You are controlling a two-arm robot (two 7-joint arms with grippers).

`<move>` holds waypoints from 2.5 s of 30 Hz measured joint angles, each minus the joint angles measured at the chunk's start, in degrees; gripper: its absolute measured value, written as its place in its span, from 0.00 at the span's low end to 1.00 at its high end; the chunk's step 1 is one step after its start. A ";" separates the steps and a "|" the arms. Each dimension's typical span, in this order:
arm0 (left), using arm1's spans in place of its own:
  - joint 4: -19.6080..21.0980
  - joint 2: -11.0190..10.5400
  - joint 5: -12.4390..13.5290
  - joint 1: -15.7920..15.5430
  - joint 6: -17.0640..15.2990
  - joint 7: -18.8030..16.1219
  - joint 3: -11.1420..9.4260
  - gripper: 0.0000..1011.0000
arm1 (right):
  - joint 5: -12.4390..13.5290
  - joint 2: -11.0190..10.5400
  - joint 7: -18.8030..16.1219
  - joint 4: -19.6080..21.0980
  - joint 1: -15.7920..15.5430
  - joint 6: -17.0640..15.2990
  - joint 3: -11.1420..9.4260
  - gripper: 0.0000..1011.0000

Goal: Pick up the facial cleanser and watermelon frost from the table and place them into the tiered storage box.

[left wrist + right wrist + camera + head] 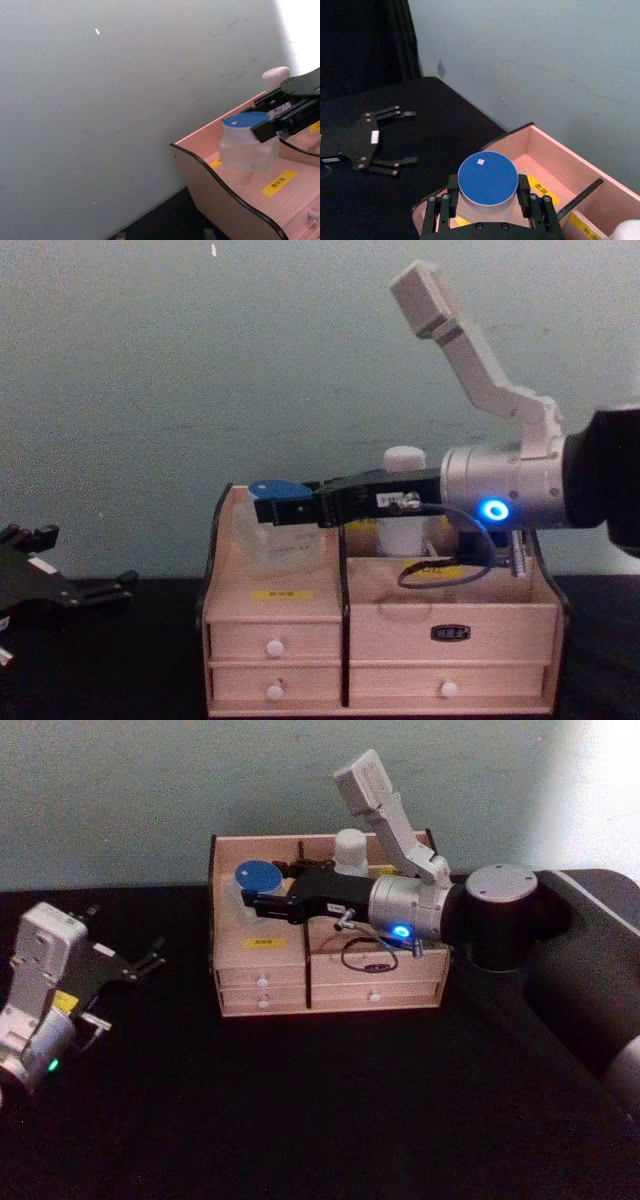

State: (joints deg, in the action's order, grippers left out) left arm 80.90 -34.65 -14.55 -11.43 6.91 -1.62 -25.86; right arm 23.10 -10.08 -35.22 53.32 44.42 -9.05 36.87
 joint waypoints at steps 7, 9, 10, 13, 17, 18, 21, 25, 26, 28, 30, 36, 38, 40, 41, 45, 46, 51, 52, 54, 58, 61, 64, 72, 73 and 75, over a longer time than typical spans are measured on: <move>0.00 0.00 0.00 0.00 0.00 0.00 0.00 0.99 | -1.06 1.89 0.69 -3.51 1.41 -1.02 -0.11 0.70; 0.00 0.00 0.00 0.00 0.00 0.00 0.00 0.99 | -1.25 2.12 0.79 -3.88 1.50 -1.17 -0.24 0.70; 0.00 0.00 0.00 0.00 0.00 0.00 0.00 0.99 | -1.42 2.32 0.81 -4.23 1.59 -1.28 -0.35 0.70; 0.00 0.00 0.00 0.00 0.00 0.00 0.00 0.99 | -1.79 2.68 0.84 -4.85 1.75 -1.45 -0.53 0.70; 0.00 0.00 0.00 0.00 0.00 0.00 0.00 0.99 | -2.29 2.96 0.84 -5.33 1.79 -1.54 -0.69 0.70; 0.00 0.00 0.00 0.00 0.00 0.00 0.00 0.99 | -2.40 3.01 0.84 -5.41 1.80 -1.55 -0.73 0.70; 0.00 0.00 0.00 0.00 0.00 0.00 0.00 0.99 | -2.99 3.21 0.92 -5.75 1.88 -1.55 -0.82 0.70; 0.00 0.00 0.00 0.00 0.00 0.00 0.00 0.99 | -2.98 3.20 0.91 -5.75 1.88 -1.55 -0.82 0.70; 0.00 0.00 0.00 0.00 0.00 0.00 0.00 0.99 | -2.96 3.20 0.92 -5.75 1.89 -1.55 -0.82 0.70; 0.00 0.00 0.00 0.00 0.00 0.00 0.00 0.99 | -2.91 3.19 0.92 -5.74 1.89 -1.55 -0.82 0.70; 0.00 0.00 0.00 0.00 0.00 0.00 0.00 0.99 | -2.89 3.18 0.91 -5.72 1.89 -1.55 -0.82 0.70; 0.00 0.00 0.00 0.00 0.00 0.00 0.00 0.99 | -2.79 3.16 0.91 -5.67 1.89 -1.55 -0.80 0.75; 0.00 0.00 0.00 0.00 0.00 0.00 0.00 0.99 | -2.76 3.15 0.90 -5.66 1.89 -1.55 -0.79 0.82; 0.00 0.00 0.00 0.00 0.00 0.00 0.00 0.99 | -2.73 3.14 0.89 -5.65 1.89 -1.55 -0.78 0.89; 0.00 0.00 0.00 0.00 0.00 0.00 0.00 0.99 | -2.73 3.14 0.89 -5.64 1.89 -1.55 -0.79 0.91; 0.00 0.00 0.00 0.00 0.00 0.00 0.00 0.99 | -2.71 3.13 0.88 -5.63 1.88 -1.56 -0.78 0.97; 0.00 0.00 0.01 0.00 0.00 0.00 0.00 0.99 | -2.70 3.13 0.88 -5.62 1.88 -1.56 -0.78 0.99; 0.00 0.00 0.00 0.00 0.00 0.00 0.00 0.99 | -2.66 3.13 0.86 -5.60 1.87 -1.56 -0.78 0.99; 0.00 0.00 0.01 0.00 0.00 0.00 0.00 0.99 | -2.66 3.13 0.86 -5.60 1.87 -1.56 -0.78 0.99; 0.00 0.00 0.01 0.00 0.00 0.00 0.00 0.99 | -2.64 3.13 0.86 -5.60 1.86 -1.56 -0.78 0.99; 0.00 0.00 0.00 0.00 0.00 0.00 0.00 0.99 | -2.41 2.57 0.77 -3.65 0.96 -1.53 -1.43 0.99; 0.00 0.00 0.00 0.00 0.00 0.00 0.00 0.99 | -1.94 1.62 0.79 -0.77 -0.19 -1.50 -2.22 0.99; 0.00 0.00 0.00 0.00 0.00 0.00 0.00 0.99 | -1.19 0.40 0.87 3.10 -1.62 -1.47 -3.14 0.99; 0.00 0.00 0.00 0.00 0.00 0.00 0.00 0.99 | 0.53 -2.97 4.11 13.46 -6.10 0.00 -6.01 0.99; 0.00 0.00 0.00 0.00 0.00 0.00 0.00 0.99 | 0.67 -3.63 5.64 15.47 -7.32 0.58 -6.83 0.99; 0.00 0.00 0.00 0.00 0.00 0.00 0.00 0.99 | 0.75 -4.15 6.92 17.02 -8.32 1.00 -7.60 0.99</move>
State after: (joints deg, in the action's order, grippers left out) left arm 80.90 -34.65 -14.55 -11.43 6.91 -1.62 -25.86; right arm 23.85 -14.23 -28.30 70.33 36.10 -8.05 29.27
